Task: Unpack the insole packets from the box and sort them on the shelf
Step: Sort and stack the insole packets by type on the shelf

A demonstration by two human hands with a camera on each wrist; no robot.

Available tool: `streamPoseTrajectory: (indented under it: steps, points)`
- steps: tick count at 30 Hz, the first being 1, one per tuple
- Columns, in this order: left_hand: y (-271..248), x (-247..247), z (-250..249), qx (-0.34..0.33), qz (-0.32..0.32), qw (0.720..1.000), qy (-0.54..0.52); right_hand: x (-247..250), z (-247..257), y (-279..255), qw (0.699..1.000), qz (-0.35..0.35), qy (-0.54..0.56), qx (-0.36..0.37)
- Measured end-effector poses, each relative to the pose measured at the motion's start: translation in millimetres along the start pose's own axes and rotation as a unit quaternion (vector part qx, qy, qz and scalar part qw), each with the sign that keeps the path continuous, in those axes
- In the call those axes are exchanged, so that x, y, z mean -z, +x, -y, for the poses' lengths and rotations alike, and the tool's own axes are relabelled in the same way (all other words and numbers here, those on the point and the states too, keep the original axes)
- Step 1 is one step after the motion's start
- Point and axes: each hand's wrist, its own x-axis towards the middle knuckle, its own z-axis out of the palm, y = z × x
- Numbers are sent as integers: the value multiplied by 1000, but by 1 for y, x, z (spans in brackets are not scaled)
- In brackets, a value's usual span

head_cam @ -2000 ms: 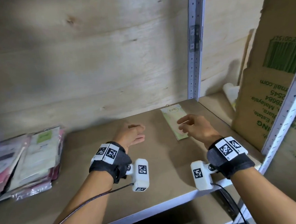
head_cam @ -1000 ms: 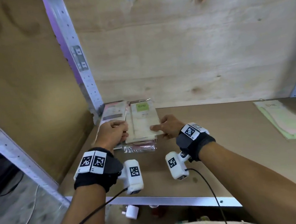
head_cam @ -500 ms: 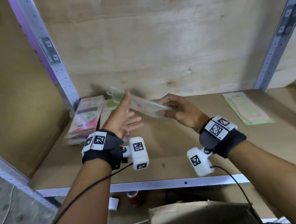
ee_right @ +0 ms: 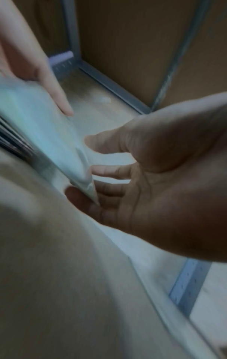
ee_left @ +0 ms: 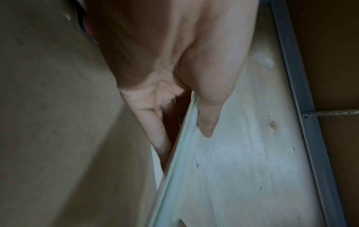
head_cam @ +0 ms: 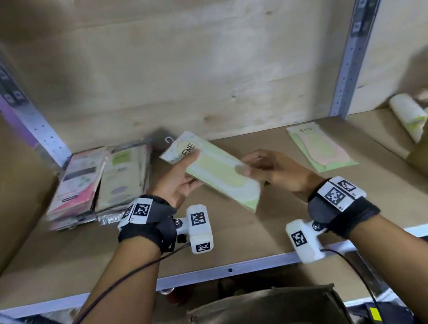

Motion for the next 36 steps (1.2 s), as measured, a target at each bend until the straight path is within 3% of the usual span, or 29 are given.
streamPoseTrajectory:
  steps: [5, 7, 9, 12, 14, 24, 29, 34, 36]
  points:
    - [12, -20, 17, 5, 8, 1000, 10, 27, 0, 3, 998, 30, 12, -57]
    - [15, -26, 21, 2, 18, 1000, -12, 35, 2, 1, 994, 26, 84, -65]
    - [15, -32, 27, 10, 56, 998, 10, 41, 0, -1, 987, -2, 148, -67]
    - [11, -39, 38, 21, 131, 987, 92, 46, -7, -2, 982, -40, 161, -84]
    - [9, -41, 45, 17, 145, 980, 133, 46, -10, -2, 980, -43, 164, -104]
    - [16, -35, 47, 8, 115, 988, 105, 52, -11, 3, 977, -4, 166, -136]
    - [23, -45, 46, 9, 59, 991, 121, 54, -14, 8, 976, -20, 168, -138]
    - [26, -69, 46, 17, 167, 971, 169, 72, -23, 3, 971, -97, 170, -137]
    - [31, -85, 47, 24, 183, 964, 191, 83, -28, -1, 970, -124, 158, -138]
